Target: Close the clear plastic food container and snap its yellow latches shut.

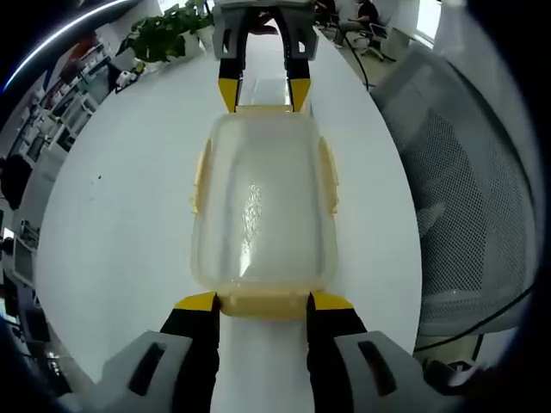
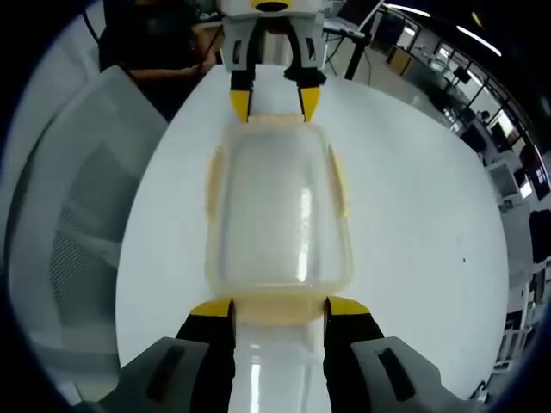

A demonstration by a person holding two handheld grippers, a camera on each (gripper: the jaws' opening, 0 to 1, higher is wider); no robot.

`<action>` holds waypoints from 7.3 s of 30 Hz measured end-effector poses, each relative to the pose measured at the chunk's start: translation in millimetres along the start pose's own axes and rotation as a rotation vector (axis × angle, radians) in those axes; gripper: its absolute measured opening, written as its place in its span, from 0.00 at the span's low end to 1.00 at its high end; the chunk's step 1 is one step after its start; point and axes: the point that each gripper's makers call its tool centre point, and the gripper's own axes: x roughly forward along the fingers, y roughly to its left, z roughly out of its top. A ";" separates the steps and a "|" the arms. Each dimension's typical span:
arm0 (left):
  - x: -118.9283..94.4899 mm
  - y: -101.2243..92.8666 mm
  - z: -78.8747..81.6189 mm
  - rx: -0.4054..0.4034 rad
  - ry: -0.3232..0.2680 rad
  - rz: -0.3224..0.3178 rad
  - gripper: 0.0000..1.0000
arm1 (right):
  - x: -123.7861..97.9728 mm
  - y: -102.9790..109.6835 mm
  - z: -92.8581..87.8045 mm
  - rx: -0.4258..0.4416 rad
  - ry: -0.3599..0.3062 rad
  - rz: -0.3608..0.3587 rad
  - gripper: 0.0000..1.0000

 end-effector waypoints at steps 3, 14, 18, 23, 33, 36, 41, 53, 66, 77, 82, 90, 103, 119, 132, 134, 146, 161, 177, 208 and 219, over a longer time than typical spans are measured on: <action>-1.6 -0.5 3.3 0.000 0.001 0.001 0.38 | -3.1 0.5 -0.7 -0.003 0.000 -0.003 0.38; -4.7 -3.4 18.3 0.003 -0.004 0.005 0.39 | -13.1 4.4 -9.8 -0.005 0.004 -0.009 0.38; -2.6 -4.1 23.5 0.007 -0.001 0.005 0.38 | -14.4 5.3 -15.4 -0.004 0.010 -0.009 0.38; -2.8 -4.0 30.0 0.011 -0.002 0.007 0.38 | -18.8 5.3 -21.8 -0.001 0.011 -0.011 0.38; -1.2 -5.3 44.7 0.007 -0.008 0.006 0.39 | -30.3 6.3 -31.6 -0.001 0.008 -0.015 0.38; 0.7 -5.6 49.4 0.004 -0.011 0.005 0.39 | -32.9 6.6 -36.0 0.000 0.010 -0.015 0.38; 3.5 -6.8 57.1 0.006 -0.013 0.003 0.39 | -37.5 8.0 -42.8 -0.001 0.014 -0.013 0.38; 8.2 -8.2 76.9 0.012 -0.014 -0.005 0.39 | -44.8 10.3 -62.1 0.005 0.014 -0.012 0.38; 16.8 -11.0 98.7 0.018 -0.008 -0.015 0.39 | -54.4 14.1 -83.9 0.013 0.007 -0.012 0.38; 27.4 -12.4 120.3 0.030 -0.008 -0.022 0.39 | -63.4 16.7 -105.3 0.021 0.010 -0.020 0.38; 30.9 -13.0 129.4 0.034 -0.016 -0.024 0.39 | -67.9 18.3 -113.8 0.024 0.011 -0.021 0.38; 36.5 -12.1 142.2 0.041 -0.022 -0.025 0.39 | -74.5 18.1 -126.8 0.031 0.014 -0.026 0.38; 42.1 -13.4 154.5 0.039 -0.028 -0.029 0.38 | -79.3 18.8 -138.6 0.029 0.016 -0.023 0.38; 49.2 -13.7 173.7 0.035 -0.032 -0.026 0.38 | -87.3 18.6 -157.8 0.028 0.021 -0.022 0.38; 55.5 -13.5 189.5 0.031 -0.035 -0.029 0.38 | -93.3 18.0 -173.9 0.030 0.017 -0.017 0.38; 57.0 -13.1 192.2 0.032 -0.035 -0.029 0.38 | -93.8 18.0 -176.7 0.031 0.017 -0.016 0.38; 64.1 -13.5 204.8 0.038 -0.042 -0.038 0.39 | -96.0 19.9 -191.1 0.045 0.017 -0.012 0.38; 73.3 -13.1 212.0 0.041 -0.048 -0.057 0.39 | -92.1 21.7 -204.5 0.072 0.028 0.015 0.38; 78.1 -13.6 209.5 0.028 -0.055 -0.075 0.39 | -91.0 23.0 -204.5 0.099 0.014 0.041 0.38; 82.4 -14.5 206.4 0.037 -0.069 -0.143 0.39 | -88.2 27.9 -204.1 0.141 0.004 0.085 0.39; 85.6 -16.1 198.8 0.012 -0.090 -0.123 0.52 | -90.3 28.6 -215.3 0.172 -0.003 0.050 0.54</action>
